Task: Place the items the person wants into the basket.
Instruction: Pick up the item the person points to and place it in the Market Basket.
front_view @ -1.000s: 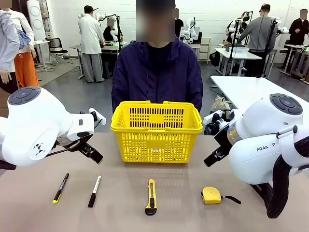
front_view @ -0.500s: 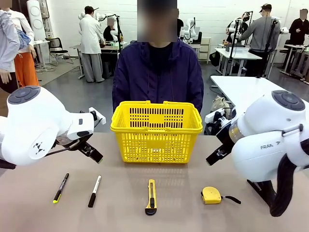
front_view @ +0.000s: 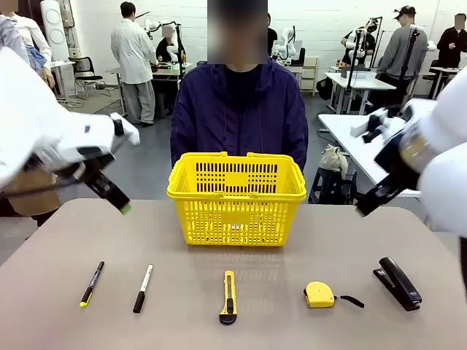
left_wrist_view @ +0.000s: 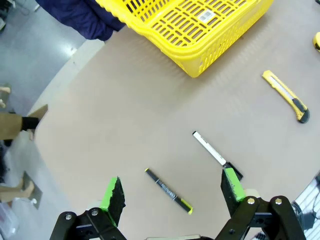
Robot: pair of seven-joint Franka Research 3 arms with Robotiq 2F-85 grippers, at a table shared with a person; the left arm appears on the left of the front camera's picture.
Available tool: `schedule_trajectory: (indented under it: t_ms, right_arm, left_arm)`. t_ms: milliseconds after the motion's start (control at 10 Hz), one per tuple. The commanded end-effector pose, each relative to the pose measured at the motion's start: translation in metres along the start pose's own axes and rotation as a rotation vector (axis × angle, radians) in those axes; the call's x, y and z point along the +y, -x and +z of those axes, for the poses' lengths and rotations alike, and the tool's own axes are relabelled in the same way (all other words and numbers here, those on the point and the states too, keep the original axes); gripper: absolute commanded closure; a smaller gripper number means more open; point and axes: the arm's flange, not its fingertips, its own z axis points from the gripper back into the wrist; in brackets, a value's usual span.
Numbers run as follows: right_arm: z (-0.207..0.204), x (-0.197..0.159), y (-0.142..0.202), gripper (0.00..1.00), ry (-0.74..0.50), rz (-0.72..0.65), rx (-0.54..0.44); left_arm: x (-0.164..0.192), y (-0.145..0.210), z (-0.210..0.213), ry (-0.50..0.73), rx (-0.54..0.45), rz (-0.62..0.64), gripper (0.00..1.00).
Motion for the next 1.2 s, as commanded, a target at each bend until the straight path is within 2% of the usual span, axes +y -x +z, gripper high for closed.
schedule_trajectory:
  t_ms: [0, 200, 300, 400, 500, 900, 1000, 1100]
  right_arm:
    - [0.048, 0.001, 0.005, 0.00, 0.023, 0.035, -0.018]
    - [0.085, -0.003, -0.003, 0.00, 0.049, 0.037, -0.048]
    - [0.090, -0.002, -0.003, 0.00, 0.055, 0.035, -0.068]
    - [0.088, 0.001, -0.001, 0.00, 0.115, 0.019, -0.113]
    - [0.098, -0.002, -0.001, 0.00, 0.043, 0.013, -0.076]
    - [0.100, -0.003, -0.002, 0.00, 0.052, 0.017, -0.088]
    - [0.089, -0.033, 0.008, 0.00, -0.096, 0.002, -0.130]
    - [0.080, -0.058, 0.025, 0.00, -0.236, 0.020, -0.204]
  left_arm:
    - [0.006, -0.019, 0.045, -0.045, -0.029, -0.052, 0.00]
    - [0.013, -0.036, 0.077, -0.083, -0.038, -0.042, 0.00]
    - [0.013, -0.037, 0.081, -0.088, -0.040, -0.036, 0.00]
    - [0.011, -0.033, 0.080, -0.144, -0.068, -0.031, 0.00]
    - [0.012, -0.036, 0.091, -0.058, -0.069, -0.041, 0.00]
    - [0.013, -0.037, 0.092, -0.075, -0.071, -0.042, 0.00]
    - [0.053, -0.026, 0.093, 0.171, -0.119, 0.050, 0.00]
    - [0.082, -0.012, 0.094, 0.364, -0.174, 0.092, 0.00]
